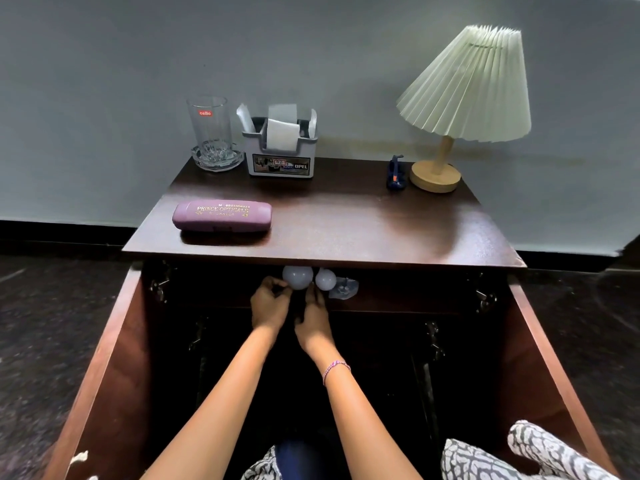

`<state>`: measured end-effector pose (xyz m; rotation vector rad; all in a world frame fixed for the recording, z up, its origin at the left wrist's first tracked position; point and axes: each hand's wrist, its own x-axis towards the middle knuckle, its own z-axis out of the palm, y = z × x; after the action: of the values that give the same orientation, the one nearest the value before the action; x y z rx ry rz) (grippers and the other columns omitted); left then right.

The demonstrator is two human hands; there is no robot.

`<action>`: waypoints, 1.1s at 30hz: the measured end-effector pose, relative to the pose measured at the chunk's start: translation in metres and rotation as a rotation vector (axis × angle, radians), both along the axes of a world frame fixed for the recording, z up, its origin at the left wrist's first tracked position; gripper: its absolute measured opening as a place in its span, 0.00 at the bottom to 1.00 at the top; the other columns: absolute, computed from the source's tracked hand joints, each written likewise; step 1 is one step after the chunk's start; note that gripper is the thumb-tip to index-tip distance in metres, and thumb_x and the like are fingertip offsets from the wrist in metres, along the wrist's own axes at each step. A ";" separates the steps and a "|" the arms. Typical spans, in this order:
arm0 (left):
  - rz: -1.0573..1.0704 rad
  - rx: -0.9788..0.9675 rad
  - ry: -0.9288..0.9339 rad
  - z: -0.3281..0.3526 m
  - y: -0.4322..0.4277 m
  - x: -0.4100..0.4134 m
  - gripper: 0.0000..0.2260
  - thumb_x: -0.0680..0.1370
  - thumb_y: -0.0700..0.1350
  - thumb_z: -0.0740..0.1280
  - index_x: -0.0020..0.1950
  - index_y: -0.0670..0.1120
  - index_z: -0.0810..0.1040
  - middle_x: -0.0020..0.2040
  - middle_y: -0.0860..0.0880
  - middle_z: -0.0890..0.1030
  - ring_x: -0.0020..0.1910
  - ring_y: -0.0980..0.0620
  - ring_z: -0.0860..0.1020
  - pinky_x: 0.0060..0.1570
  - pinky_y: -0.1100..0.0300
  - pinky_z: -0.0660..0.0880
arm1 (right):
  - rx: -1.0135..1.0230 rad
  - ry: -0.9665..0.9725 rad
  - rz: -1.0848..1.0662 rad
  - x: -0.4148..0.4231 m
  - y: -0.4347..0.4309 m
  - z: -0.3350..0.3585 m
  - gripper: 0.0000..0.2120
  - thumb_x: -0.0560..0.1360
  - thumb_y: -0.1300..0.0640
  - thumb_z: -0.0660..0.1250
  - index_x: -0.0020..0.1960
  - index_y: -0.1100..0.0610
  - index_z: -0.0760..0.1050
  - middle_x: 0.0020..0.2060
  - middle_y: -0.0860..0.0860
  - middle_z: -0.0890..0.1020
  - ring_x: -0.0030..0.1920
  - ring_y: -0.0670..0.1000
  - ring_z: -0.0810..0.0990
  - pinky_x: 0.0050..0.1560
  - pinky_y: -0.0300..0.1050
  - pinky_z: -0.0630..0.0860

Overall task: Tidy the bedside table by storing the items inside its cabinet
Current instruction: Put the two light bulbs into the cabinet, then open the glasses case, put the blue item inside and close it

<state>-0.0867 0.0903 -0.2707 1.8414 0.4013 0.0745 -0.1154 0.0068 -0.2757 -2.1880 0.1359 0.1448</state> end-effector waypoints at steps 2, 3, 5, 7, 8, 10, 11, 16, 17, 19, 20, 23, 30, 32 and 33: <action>0.053 0.042 0.025 0.006 -0.002 -0.004 0.02 0.74 0.39 0.65 0.45 0.45 0.77 0.45 0.46 0.81 0.50 0.45 0.80 0.47 0.63 0.69 | 0.017 -0.044 -0.027 -0.005 0.001 0.000 0.32 0.74 0.69 0.57 0.76 0.58 0.53 0.75 0.55 0.55 0.73 0.53 0.60 0.63 0.29 0.57; 0.083 0.102 0.021 0.010 -0.002 -0.007 0.03 0.74 0.40 0.65 0.46 0.45 0.78 0.45 0.45 0.82 0.49 0.44 0.80 0.46 0.63 0.69 | 0.027 -0.071 -0.050 -0.007 0.001 0.001 0.30 0.74 0.69 0.57 0.74 0.59 0.57 0.74 0.55 0.57 0.72 0.53 0.62 0.61 0.28 0.58; 0.109 0.259 -0.045 0.019 0.000 -0.017 0.04 0.74 0.43 0.66 0.47 0.47 0.79 0.46 0.45 0.84 0.48 0.43 0.82 0.44 0.61 0.72 | 0.044 -0.103 -0.087 -0.012 0.000 0.005 0.26 0.72 0.71 0.57 0.70 0.59 0.64 0.72 0.54 0.61 0.67 0.51 0.67 0.55 0.23 0.58; 0.123 0.417 -0.134 0.029 0.003 -0.027 0.04 0.72 0.45 0.66 0.46 0.47 0.79 0.43 0.43 0.84 0.45 0.40 0.82 0.41 0.57 0.73 | 0.054 -0.153 -0.112 -0.016 0.000 0.008 0.23 0.71 0.71 0.58 0.65 0.59 0.69 0.69 0.55 0.65 0.64 0.51 0.71 0.53 0.23 0.59; 0.140 0.478 -0.165 0.036 0.005 -0.032 0.04 0.72 0.45 0.67 0.45 0.47 0.78 0.41 0.42 0.84 0.43 0.39 0.81 0.40 0.56 0.73 | 0.059 -0.186 -0.127 -0.018 0.000 0.011 0.21 0.71 0.71 0.58 0.63 0.59 0.71 0.67 0.55 0.67 0.63 0.51 0.72 0.52 0.23 0.59; 0.166 0.553 -0.252 0.049 0.009 -0.039 0.05 0.72 0.47 0.67 0.42 0.46 0.76 0.38 0.43 0.82 0.40 0.39 0.80 0.37 0.56 0.71 | 0.073 -0.250 -0.166 -0.022 0.003 0.018 0.17 0.72 0.69 0.59 0.58 0.57 0.74 0.64 0.54 0.71 0.61 0.52 0.74 0.51 0.25 0.62; 0.168 0.567 -0.309 0.056 0.010 -0.043 0.04 0.72 0.47 0.67 0.42 0.47 0.76 0.36 0.44 0.81 0.38 0.40 0.80 0.36 0.57 0.69 | 0.075 -0.266 -0.172 -0.024 0.006 0.022 0.16 0.72 0.68 0.59 0.56 0.57 0.75 0.61 0.54 0.73 0.59 0.53 0.75 0.51 0.28 0.64; 0.152 0.548 -0.538 0.081 0.017 -0.054 0.01 0.73 0.46 0.69 0.42 0.50 0.78 0.32 0.50 0.81 0.33 0.47 0.81 0.35 0.62 0.69 | 0.110 -0.298 0.028 -0.032 0.024 0.045 0.10 0.74 0.64 0.63 0.52 0.57 0.78 0.48 0.54 0.83 0.48 0.53 0.81 0.50 0.46 0.77; 0.165 0.553 -0.574 0.086 0.020 -0.054 0.02 0.72 0.46 0.68 0.42 0.49 0.79 0.32 0.50 0.82 0.32 0.48 0.81 0.35 0.63 0.69 | 0.102 -0.341 0.053 -0.033 0.028 0.050 0.09 0.74 0.63 0.64 0.52 0.56 0.78 0.46 0.53 0.84 0.47 0.52 0.81 0.49 0.47 0.77; 0.203 0.548 -0.635 0.096 0.028 -0.052 0.04 0.72 0.47 0.66 0.42 0.48 0.79 0.32 0.50 0.82 0.31 0.48 0.81 0.35 0.64 0.68 | 0.094 -0.440 0.085 -0.034 0.036 0.063 0.07 0.73 0.63 0.64 0.49 0.56 0.78 0.43 0.52 0.83 0.43 0.50 0.80 0.45 0.45 0.76; 0.214 0.540 -0.656 0.101 0.032 -0.051 0.04 0.72 0.48 0.65 0.42 0.49 0.78 0.32 0.50 0.82 0.32 0.49 0.81 0.35 0.64 0.69 | 0.090 -0.491 0.100 -0.034 0.039 0.071 0.06 0.73 0.63 0.65 0.47 0.57 0.78 0.42 0.52 0.83 0.41 0.50 0.79 0.42 0.45 0.75; 0.223 0.557 -0.687 0.113 0.043 -0.043 0.05 0.73 0.48 0.64 0.43 0.49 0.78 0.34 0.49 0.83 0.35 0.48 0.81 0.37 0.61 0.71 | 0.080 -0.654 0.124 -0.028 0.047 0.099 0.05 0.72 0.66 0.65 0.45 0.59 0.78 0.39 0.54 0.82 0.38 0.51 0.77 0.37 0.41 0.70; 0.294 0.488 -0.690 0.135 0.065 -0.009 0.07 0.73 0.39 0.64 0.49 0.42 0.78 0.51 0.45 0.81 0.52 0.42 0.76 0.54 0.61 0.66 | -0.054 -0.817 0.131 0.015 0.045 0.141 0.11 0.70 0.70 0.63 0.49 0.60 0.78 0.48 0.56 0.80 0.50 0.55 0.76 0.51 0.42 0.71; 0.288 0.522 -0.577 0.138 0.075 0.005 0.12 0.72 0.37 0.63 0.55 0.41 0.76 0.60 0.42 0.76 0.62 0.41 0.72 0.63 0.57 0.62 | -0.208 -0.797 0.170 0.033 0.042 0.143 0.15 0.72 0.68 0.64 0.58 0.60 0.76 0.58 0.55 0.78 0.58 0.56 0.72 0.61 0.39 0.65; 0.284 0.547 -0.501 0.138 0.080 0.011 0.15 0.72 0.36 0.62 0.58 0.40 0.74 0.63 0.40 0.73 0.66 0.40 0.68 0.66 0.54 0.60 | -0.266 -0.753 0.212 0.041 0.039 0.144 0.18 0.73 0.65 0.65 0.63 0.59 0.73 0.63 0.55 0.74 0.63 0.56 0.69 0.65 0.39 0.60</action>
<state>-0.0757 0.1706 -0.1328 2.1915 0.2984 0.8966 -0.0743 0.0461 -0.1319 -2.3658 -0.5257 -0.6083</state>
